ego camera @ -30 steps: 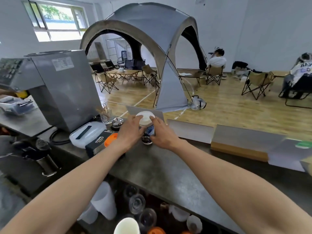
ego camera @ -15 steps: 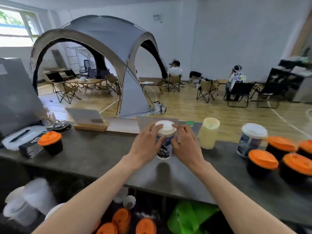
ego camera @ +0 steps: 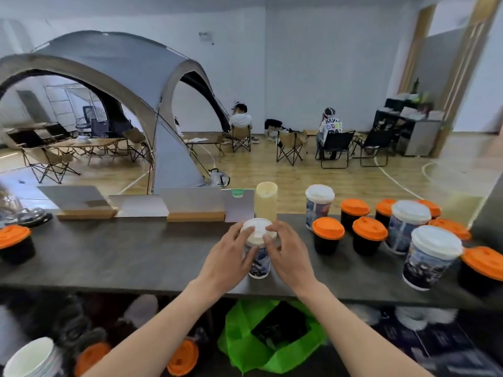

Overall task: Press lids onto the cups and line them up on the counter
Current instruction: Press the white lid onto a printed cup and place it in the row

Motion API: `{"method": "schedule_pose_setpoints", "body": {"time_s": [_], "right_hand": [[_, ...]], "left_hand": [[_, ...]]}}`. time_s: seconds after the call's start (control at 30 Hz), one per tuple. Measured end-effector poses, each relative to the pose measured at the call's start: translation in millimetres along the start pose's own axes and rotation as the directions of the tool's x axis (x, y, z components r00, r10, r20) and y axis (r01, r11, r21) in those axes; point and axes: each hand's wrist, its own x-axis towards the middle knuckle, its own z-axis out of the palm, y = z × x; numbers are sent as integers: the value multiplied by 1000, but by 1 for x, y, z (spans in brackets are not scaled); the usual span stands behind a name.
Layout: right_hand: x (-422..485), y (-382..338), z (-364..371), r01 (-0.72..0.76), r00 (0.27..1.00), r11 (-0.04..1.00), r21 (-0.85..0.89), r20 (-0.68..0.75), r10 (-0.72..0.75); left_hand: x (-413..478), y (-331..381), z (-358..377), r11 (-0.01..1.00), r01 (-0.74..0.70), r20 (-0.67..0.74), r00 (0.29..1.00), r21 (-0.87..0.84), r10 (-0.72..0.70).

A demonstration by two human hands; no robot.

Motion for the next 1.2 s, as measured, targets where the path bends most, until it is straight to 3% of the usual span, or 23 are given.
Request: {"method": "schedule_pose_setpoints", "body": {"time_s": [0.13,0.27,0.4,0.5,0.67,0.83,0.93,1.0,1.13,1.2], "right_hand": [[-2,-3,-3,2,1000,1000,-5,-1,-2],[9,-8,-15,20,999,992,-127,44,-15],[32,-13,-21,37,962,974,-223,273,26],[33,-8,-15,58,914,979,-197,405,27],[28,-9,-11,38,934,979,-198,355,36],[13,-18,-12,2,997,917,-398,74,30],[22,-17,-18,14,1000,901,-433,6,-12],[33,-18,-20,-4,998,934,-356,63,28],[40,-18,-10,97,914,953,-288,405,29],[37,-15,-4,86,907,967,-240,421,24]], "left_hand": [[-1,3,-4,999,-14,24,1000,46,13],[11,11,-19,996,26,14,1000,85,-28],[34,18,-19,967,117,194,967,224,-162],[36,19,-12,951,153,288,929,267,-231],[36,15,-13,955,133,324,921,265,-218],[58,-11,-31,938,82,344,917,337,-203],[66,-12,-40,941,102,329,920,322,-212],[64,-4,-37,950,82,344,920,302,-189],[52,-1,-21,958,52,435,883,281,-175],[51,-4,-16,957,55,448,875,284,-183]]}}
